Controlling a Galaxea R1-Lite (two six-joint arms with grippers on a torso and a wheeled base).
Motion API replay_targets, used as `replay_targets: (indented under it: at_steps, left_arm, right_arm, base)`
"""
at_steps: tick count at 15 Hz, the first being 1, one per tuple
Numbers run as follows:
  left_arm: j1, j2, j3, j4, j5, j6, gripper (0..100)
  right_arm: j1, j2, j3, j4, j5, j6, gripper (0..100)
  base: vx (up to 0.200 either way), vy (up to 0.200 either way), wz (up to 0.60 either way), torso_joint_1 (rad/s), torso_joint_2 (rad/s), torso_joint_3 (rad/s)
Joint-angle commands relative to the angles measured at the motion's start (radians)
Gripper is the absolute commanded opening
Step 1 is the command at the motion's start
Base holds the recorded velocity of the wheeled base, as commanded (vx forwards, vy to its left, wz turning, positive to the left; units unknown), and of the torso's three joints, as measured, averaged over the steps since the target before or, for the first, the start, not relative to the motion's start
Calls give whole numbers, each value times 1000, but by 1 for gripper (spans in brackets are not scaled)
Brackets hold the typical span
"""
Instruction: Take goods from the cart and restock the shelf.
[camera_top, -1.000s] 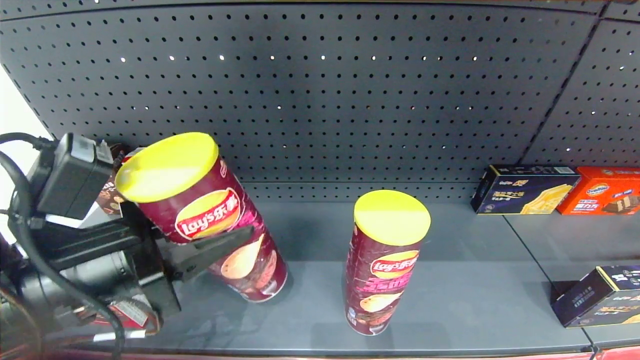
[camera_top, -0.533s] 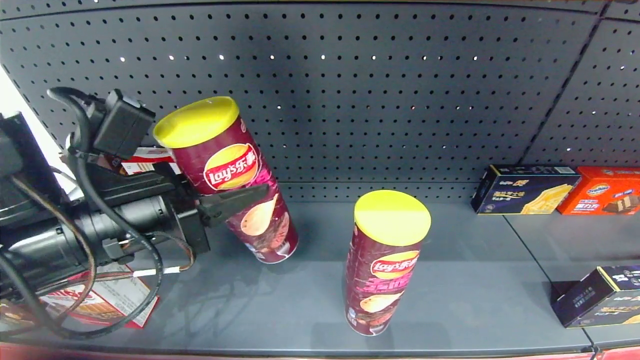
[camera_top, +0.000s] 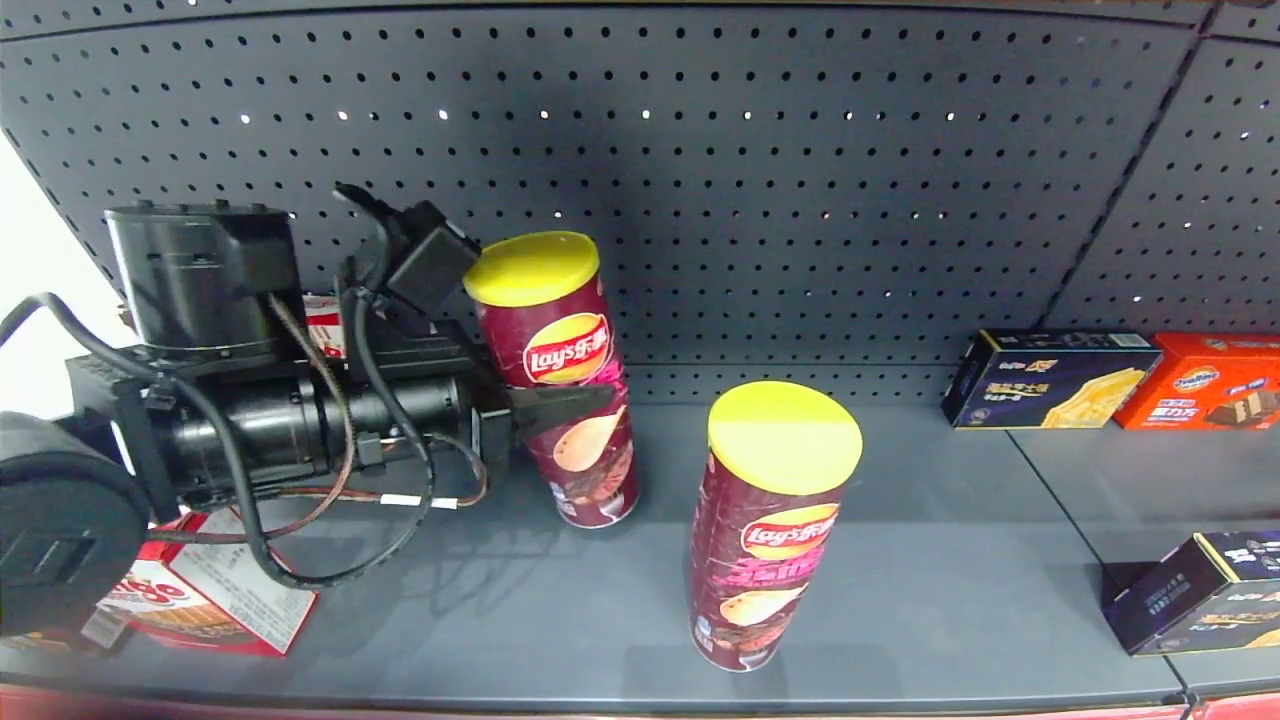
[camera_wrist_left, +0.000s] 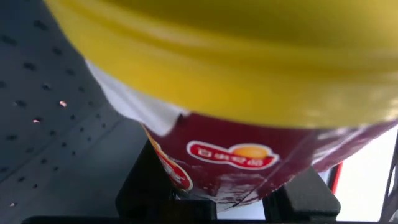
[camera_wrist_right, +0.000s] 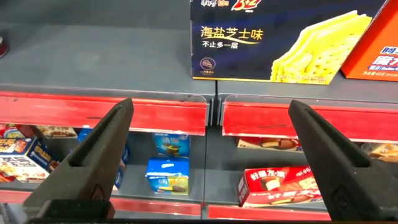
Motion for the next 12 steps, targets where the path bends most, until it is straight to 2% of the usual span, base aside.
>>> replay_targets:
  at_steps: [1, 2, 6, 12]
  left_arm:
    - [3, 103, -86, 48, -6, 75, 0]
    - [-2, 138, -125, 60, -5, 95, 0]
    - [-20, 211, -246, 69, 0, 89, 0]
    - [-52, 298, -366, 100, -8, 89, 0]
  right_arm:
    - [2, 0, 0, 0, 0, -1, 100]
    - [0, 0, 0, 0, 0, -1, 100]
    - [0, 0, 0, 0, 0, -1, 100]
    - [2, 0, 0, 0, 0, -1, 100]
  base:
    - [0, 0, 0, 0, 0, 0]
    - [0, 0, 0, 0, 0, 0]
    - [0, 0, 0, 0, 0, 0]
    - [0, 0, 0, 0, 0, 0]
